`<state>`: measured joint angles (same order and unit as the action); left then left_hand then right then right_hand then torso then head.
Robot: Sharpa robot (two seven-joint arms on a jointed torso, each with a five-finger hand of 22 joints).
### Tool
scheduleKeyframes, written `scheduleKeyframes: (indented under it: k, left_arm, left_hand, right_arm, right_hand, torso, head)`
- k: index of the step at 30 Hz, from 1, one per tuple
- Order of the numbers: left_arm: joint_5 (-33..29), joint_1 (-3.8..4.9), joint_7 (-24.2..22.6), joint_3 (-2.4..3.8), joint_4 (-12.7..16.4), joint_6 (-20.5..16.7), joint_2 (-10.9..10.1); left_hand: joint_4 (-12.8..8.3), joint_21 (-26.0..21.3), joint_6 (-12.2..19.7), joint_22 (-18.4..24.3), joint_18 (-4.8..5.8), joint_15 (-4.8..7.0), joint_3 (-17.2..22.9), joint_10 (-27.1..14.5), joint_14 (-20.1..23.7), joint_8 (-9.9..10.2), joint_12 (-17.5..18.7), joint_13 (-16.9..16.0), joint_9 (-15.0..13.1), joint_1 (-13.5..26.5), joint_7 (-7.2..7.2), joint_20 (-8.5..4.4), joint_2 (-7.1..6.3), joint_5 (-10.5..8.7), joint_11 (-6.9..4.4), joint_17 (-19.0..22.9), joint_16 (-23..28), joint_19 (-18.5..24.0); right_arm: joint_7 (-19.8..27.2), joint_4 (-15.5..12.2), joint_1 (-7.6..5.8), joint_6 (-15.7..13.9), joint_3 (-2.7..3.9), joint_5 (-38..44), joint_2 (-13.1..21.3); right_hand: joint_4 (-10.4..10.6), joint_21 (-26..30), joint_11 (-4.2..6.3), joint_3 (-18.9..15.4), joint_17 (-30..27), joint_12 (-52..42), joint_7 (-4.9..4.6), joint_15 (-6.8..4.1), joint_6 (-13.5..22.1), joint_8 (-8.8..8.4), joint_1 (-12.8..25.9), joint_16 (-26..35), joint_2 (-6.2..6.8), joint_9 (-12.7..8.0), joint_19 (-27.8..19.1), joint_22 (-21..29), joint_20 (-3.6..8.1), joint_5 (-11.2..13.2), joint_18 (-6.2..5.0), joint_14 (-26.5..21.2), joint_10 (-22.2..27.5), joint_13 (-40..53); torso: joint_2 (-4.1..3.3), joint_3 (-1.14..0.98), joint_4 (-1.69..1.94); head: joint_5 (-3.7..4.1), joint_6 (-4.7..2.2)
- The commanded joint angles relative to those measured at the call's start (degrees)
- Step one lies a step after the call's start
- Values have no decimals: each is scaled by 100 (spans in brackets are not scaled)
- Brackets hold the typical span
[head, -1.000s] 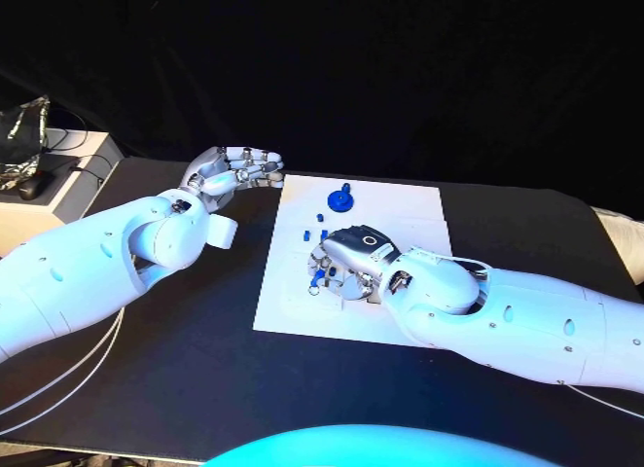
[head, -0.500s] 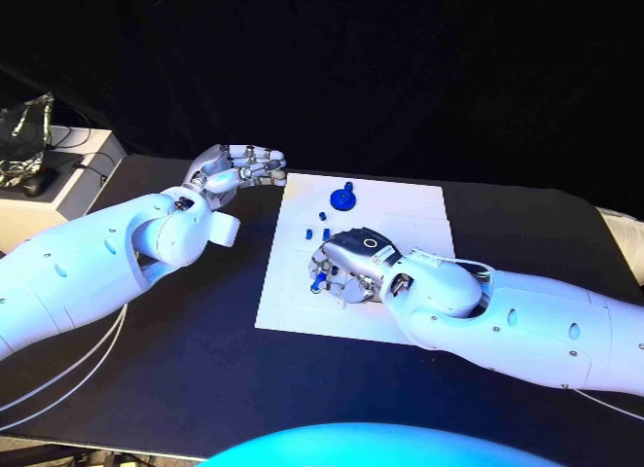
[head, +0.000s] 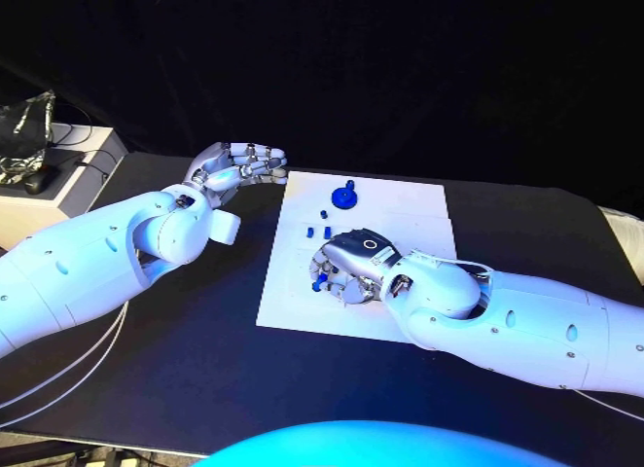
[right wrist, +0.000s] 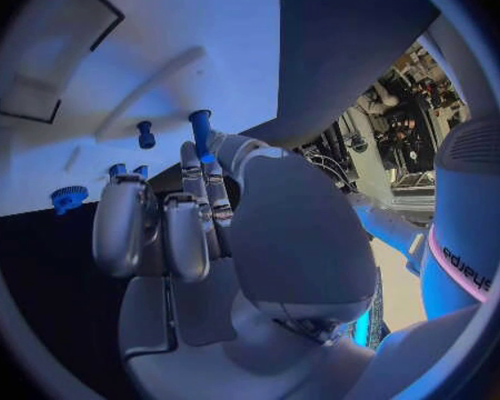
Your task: Assemble the parts on the task board
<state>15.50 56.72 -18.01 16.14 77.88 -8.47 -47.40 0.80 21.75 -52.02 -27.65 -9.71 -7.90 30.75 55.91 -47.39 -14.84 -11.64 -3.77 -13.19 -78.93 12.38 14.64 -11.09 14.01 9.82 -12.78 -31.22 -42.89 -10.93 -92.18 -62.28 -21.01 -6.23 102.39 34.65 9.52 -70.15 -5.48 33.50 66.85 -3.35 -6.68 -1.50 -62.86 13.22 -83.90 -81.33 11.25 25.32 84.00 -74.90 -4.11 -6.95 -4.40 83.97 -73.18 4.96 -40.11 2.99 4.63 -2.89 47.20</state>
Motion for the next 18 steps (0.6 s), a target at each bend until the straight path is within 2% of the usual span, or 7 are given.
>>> scheduleKeyframes:
  k: [1, 8, 13, 14, 16, 18]
  left_arm:
    - [-17, 3, -22, 3, 11, 32, 4]
    - [-15, 3, -17, 3, 11, 34, 0]
    - [-14, 3, -16, 3, 7, 35, 0]
    - [-14, 3, -15, 3, 7, 36, 0]
    - [-13, 3, -15, 3, 6, 41, 2]
    - [-13, 3, -13, 3, 4, 45, 3]
  left_hand:
    - [29, -27, 47, 6, -64, -8, -3, 12, 7, -23, -33, -1, 9, 14, -3, -7, 2, 27, 8, 7, 34, -32]
    - [34, -48, 46, 22, -64, -9, 0, 8, 9, -27, -33, 1, 12, 10, 0, -7, 3, 28, 9, 8, 39, -43]
    - [34, -48, 46, 22, -64, -9, 0, 8, 9, -27, -33, 1, 12, 10, 0, -7, 3, 28, 9, 8, 39, -43]
    - [34, -48, 46, 22, -64, -9, 0, 8, 9, -27, -33, 1, 12, 10, 0, -7, 3, 28, 9, 8, 39, -43]
    - [34, -48, 46, 22, -64, -9, 0, 8, 9, -27, -33, 1, 12, 10, 0, -7, 3, 28, 9, 8, 39, -43]
    - [34, -48, 46, 22, -64, -9, 0, 8, 9, -27, -33, 1, 12, 10, 0, -7, 3, 28, 9, 8, 39, -43]
  right_arm:
    - [-18, 20, 12, 127, -3, 121, -16]
    - [-50, 69, 20, 215, -10, 187, -35]
    - [54, 100, 29, 150, -26, 115, -58]
    - [82, 105, 30, 140, -29, 87, -63]
    - [147, 113, 35, 109, -38, 27, -72]
    - [199, 112, 39, 54, -45, -8, -74]
  right_hand:
    - [-262, 15, 273, 307, -2, -40, -23, -28, 4, 19, 2, 7, -47, 5, 192, -666, 42, -15, 78, 173, -330, 6]
    - [-282, 26, 271, 321, -16, -38, -25, -28, 11, 24, 20, 12, -45, 16, 190, -664, 41, -18, 76, 170, -327, 6]
    - [-333, 61, 248, 335, -40, -24, -50, -10, 64, 21, 108, 22, -15, 47, 178, -656, 30, -21, 71, 163, -266, -2]
    - [-332, 73, 222, 292, -44, -10, -74, 15, 130, -8, 202, 23, 43, 48, 173, -654, 17, -40, 72, 162, -172, -19]
    - [-278, 148, 139, 171, -57, -8, -149, 92, 432, -195, 444, 23, 251, -21, 154, -629, -30, -94, 65, 158, 95, -73]
    - [-235, 281, 115, 79, -68, -11, -129, 107, 606, -311, 586, 22, 386, -66, 129, -576, -56, -110, 41, 154, 252, -98]
  torso:
    - [-2, 2, 5]
    - [2, 0, -6]
    - [4, 1, -14]
    - [5, 1, -12]
    - [5, 2, -8]
    - [7, 0, -4]
  head:
    - [-1, 22]
    - [-9, 43]
    - [-14, 41]
    - [-15, 40]
    - [-14, 39]
    - [-11, 40]
